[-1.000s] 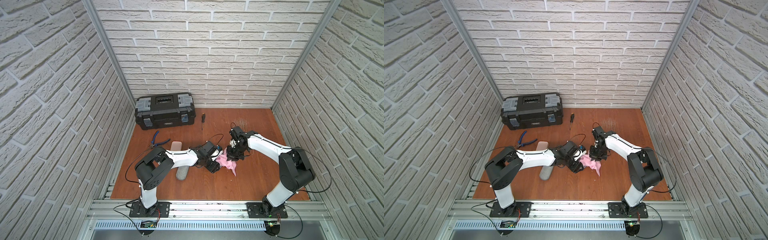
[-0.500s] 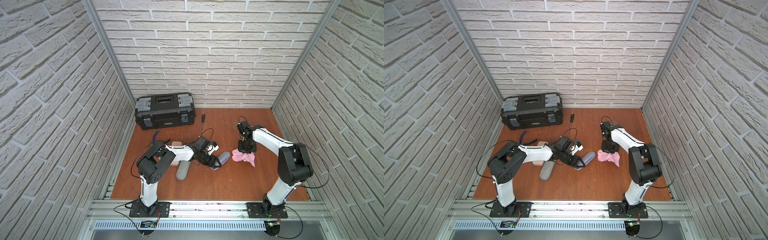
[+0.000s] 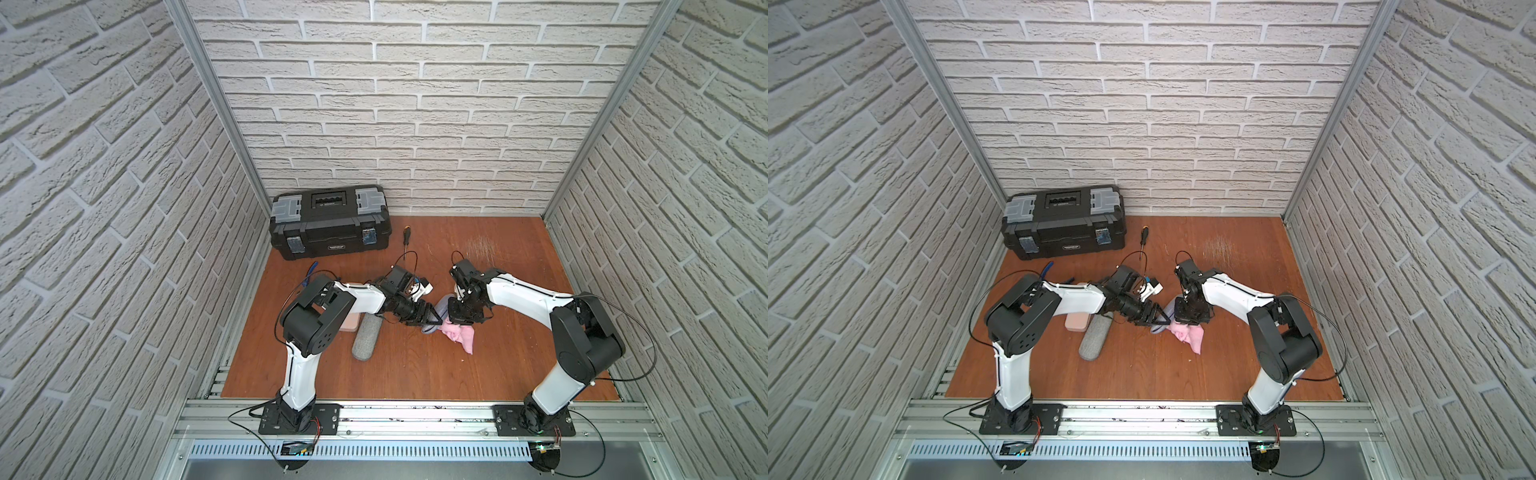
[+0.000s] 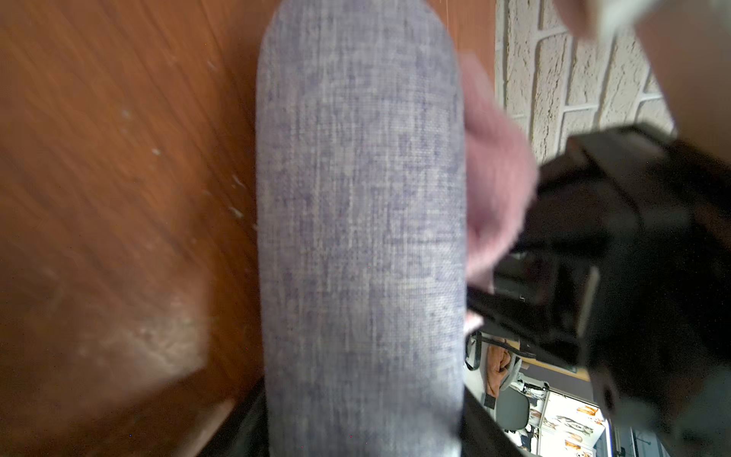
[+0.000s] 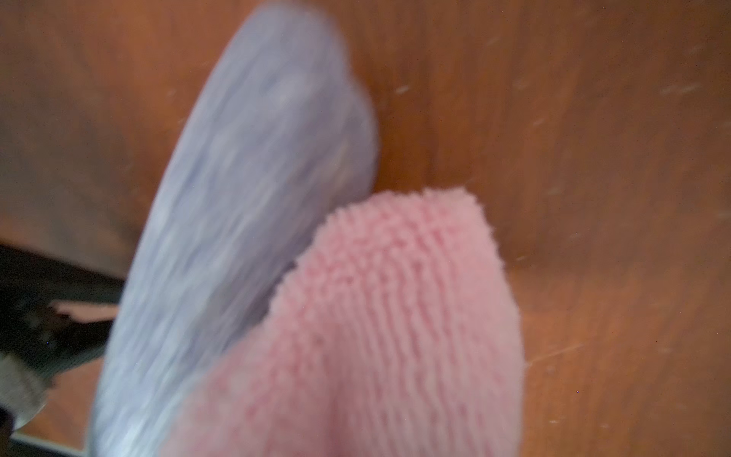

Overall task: Wipe the eyeglass case
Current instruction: Wipe the dirt from the eyeglass case.

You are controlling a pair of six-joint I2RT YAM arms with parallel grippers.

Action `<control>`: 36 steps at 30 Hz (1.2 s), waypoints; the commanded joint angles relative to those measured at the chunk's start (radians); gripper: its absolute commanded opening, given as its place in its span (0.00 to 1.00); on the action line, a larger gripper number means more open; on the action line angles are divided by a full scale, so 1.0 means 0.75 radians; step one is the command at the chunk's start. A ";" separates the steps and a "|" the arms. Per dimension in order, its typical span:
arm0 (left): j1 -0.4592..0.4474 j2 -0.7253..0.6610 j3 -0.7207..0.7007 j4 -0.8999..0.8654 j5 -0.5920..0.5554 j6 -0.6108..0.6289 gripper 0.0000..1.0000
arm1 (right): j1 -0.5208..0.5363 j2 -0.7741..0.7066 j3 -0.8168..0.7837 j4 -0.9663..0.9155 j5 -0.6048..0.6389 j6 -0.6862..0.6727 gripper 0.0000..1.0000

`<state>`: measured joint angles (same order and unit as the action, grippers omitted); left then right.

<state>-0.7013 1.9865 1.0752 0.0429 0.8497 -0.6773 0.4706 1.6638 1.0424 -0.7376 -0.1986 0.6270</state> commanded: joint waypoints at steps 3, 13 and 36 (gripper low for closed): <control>-0.004 0.088 0.055 -0.043 -0.033 -0.061 0.30 | 0.187 -0.151 -0.011 0.230 -0.433 0.111 0.02; -0.015 0.079 0.028 -0.028 -0.055 -0.079 0.30 | -0.170 -0.266 0.002 -0.255 -0.149 -0.125 0.02; -0.026 0.085 0.030 0.053 -0.087 -0.104 0.28 | 0.054 -0.245 0.040 -0.042 -0.469 -0.078 0.02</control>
<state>-0.7212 2.0220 1.1080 0.0986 0.8318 -0.7410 0.4877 1.5803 1.0805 -0.8494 -0.2771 0.5571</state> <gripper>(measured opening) 0.627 0.118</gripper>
